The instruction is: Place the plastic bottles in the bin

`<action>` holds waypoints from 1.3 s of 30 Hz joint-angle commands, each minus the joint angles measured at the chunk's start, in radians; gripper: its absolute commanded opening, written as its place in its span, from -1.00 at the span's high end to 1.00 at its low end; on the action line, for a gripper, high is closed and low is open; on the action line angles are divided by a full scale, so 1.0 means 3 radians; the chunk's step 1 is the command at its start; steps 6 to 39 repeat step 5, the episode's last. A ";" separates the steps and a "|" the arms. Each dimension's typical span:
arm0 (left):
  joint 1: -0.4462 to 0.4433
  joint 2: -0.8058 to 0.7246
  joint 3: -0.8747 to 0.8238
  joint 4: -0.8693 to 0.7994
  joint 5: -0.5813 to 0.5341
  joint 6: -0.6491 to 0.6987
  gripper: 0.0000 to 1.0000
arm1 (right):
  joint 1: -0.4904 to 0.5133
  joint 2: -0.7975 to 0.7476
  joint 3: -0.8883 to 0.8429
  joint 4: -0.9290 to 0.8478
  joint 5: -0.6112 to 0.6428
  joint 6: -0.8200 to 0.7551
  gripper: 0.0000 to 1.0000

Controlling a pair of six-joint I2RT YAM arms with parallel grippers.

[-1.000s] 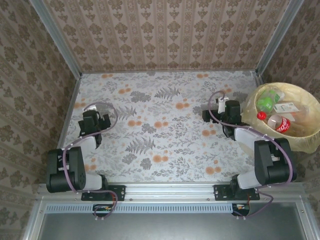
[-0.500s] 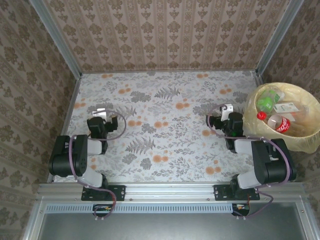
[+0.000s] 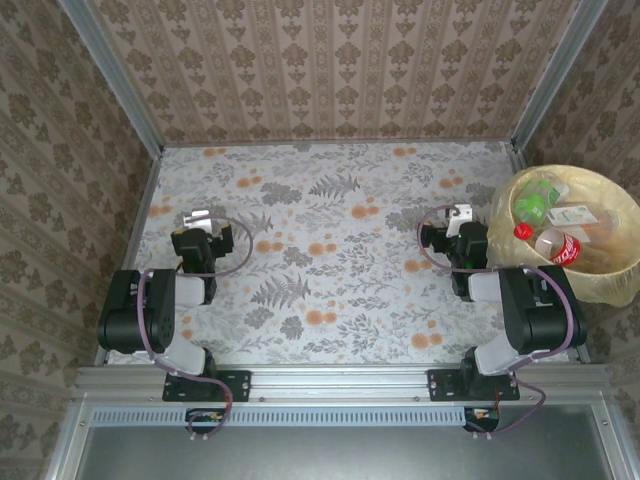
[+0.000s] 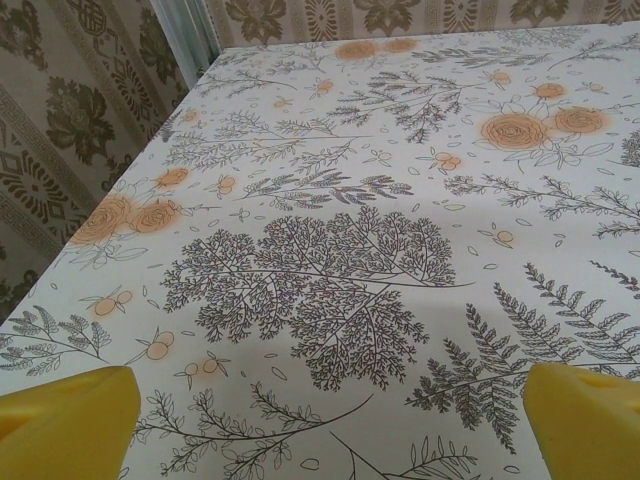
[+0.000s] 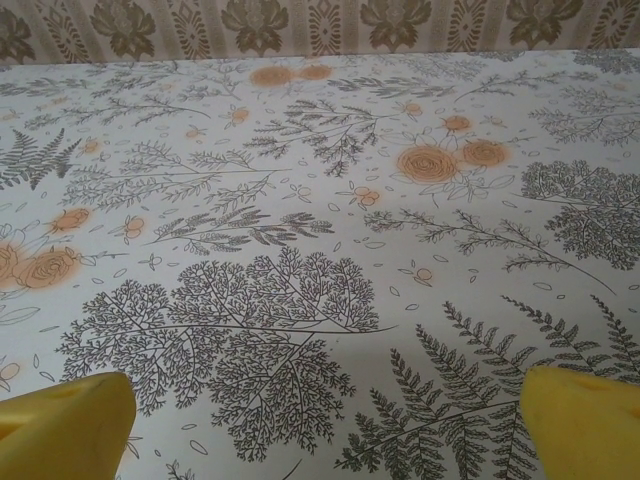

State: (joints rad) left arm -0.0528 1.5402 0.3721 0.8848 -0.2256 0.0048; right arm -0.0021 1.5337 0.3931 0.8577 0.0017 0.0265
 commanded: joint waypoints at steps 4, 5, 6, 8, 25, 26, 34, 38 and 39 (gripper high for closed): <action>-0.0014 -0.0008 0.0048 0.0035 -0.0036 0.0040 -1.00 | 0.0007 0.0002 0.0032 0.0055 0.0078 0.0040 -1.00; -0.0014 -0.0006 0.0048 0.0041 -0.0035 0.0045 -1.00 | 0.0007 0.0001 0.0030 0.0055 0.0080 0.0039 -1.00; -0.0014 -0.0006 0.0048 0.0041 -0.0035 0.0045 -1.00 | 0.0007 0.0001 0.0030 0.0055 0.0080 0.0039 -1.00; -0.0014 -0.0006 0.0048 0.0041 -0.0035 0.0045 -1.00 | 0.0007 0.0001 0.0030 0.0055 0.0080 0.0039 -1.00; -0.0014 -0.0006 0.0048 0.0041 -0.0035 0.0045 -1.00 | 0.0007 0.0001 0.0030 0.0055 0.0080 0.0039 -1.00; -0.0014 -0.0006 0.0048 0.0041 -0.0035 0.0045 -1.00 | 0.0007 0.0001 0.0030 0.0055 0.0080 0.0039 -1.00; -0.0014 -0.0006 0.0048 0.0041 -0.0035 0.0045 -1.00 | 0.0007 0.0001 0.0030 0.0055 0.0080 0.0039 -1.00; -0.0014 -0.0006 0.0048 0.0041 -0.0035 0.0045 -1.00 | 0.0007 0.0001 0.0030 0.0055 0.0080 0.0039 -1.00; -0.0014 -0.0006 0.0048 0.0041 -0.0035 0.0045 -1.00 | 0.0007 0.0001 0.0030 0.0055 0.0080 0.0039 -1.00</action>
